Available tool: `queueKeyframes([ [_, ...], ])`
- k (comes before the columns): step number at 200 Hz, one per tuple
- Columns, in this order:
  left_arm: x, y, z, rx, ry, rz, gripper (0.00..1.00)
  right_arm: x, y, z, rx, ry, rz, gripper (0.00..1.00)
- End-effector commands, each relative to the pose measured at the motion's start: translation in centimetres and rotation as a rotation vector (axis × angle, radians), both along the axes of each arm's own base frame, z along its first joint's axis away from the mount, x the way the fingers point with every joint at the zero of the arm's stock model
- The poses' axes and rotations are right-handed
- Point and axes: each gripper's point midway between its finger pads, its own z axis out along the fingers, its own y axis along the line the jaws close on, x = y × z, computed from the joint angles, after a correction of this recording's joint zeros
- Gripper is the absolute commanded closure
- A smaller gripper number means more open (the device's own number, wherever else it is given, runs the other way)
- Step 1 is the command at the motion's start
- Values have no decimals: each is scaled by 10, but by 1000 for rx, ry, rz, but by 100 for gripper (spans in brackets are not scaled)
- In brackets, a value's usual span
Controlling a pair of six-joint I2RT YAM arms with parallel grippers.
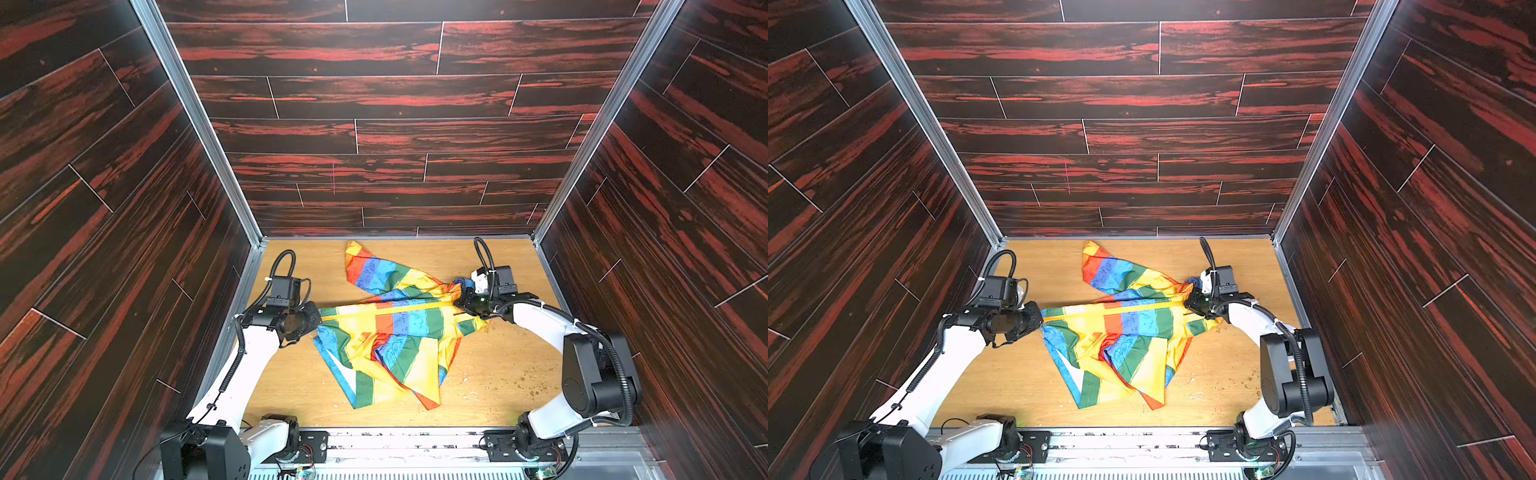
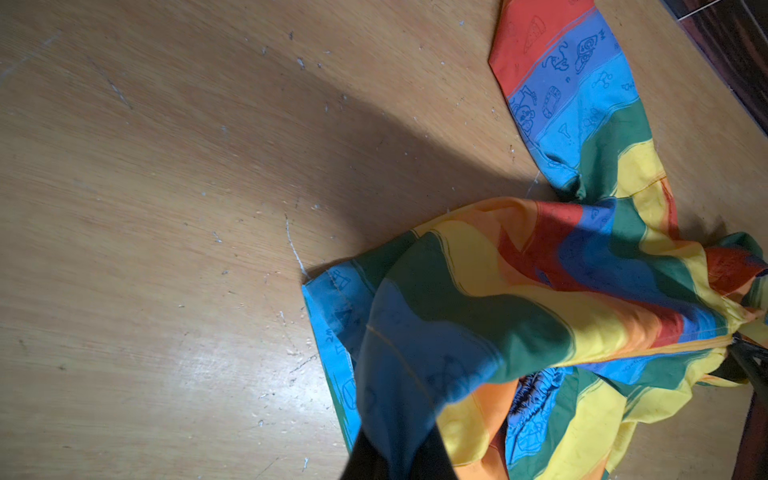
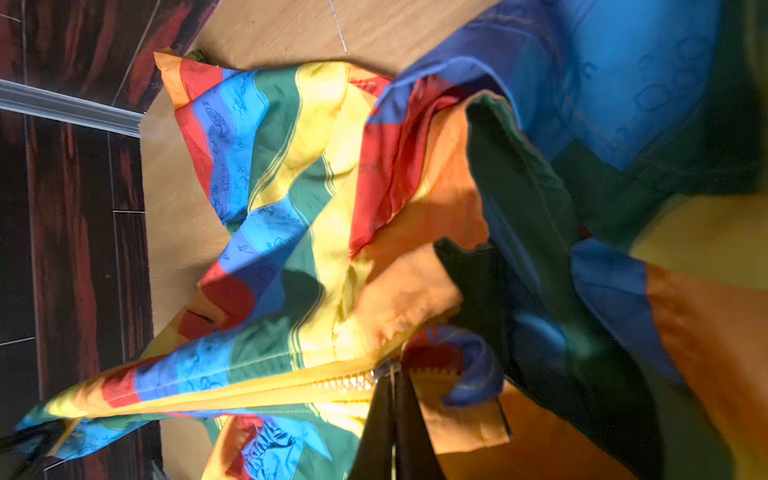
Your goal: Zip up the jacket
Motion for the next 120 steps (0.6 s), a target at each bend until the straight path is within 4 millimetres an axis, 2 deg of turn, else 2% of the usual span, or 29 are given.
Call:
queueKeyframes([
  [1,-5,18,-4,66,16,52,100,5,-32,5,-67,-22,-81,100],
  [64,-3,22,-5,84,21,58,100,12,-69,9,-93,-27,-161,100],
  [120,0,25,-3,94,20,60,100,13,-87,6,-165,-14,-199,100],
])
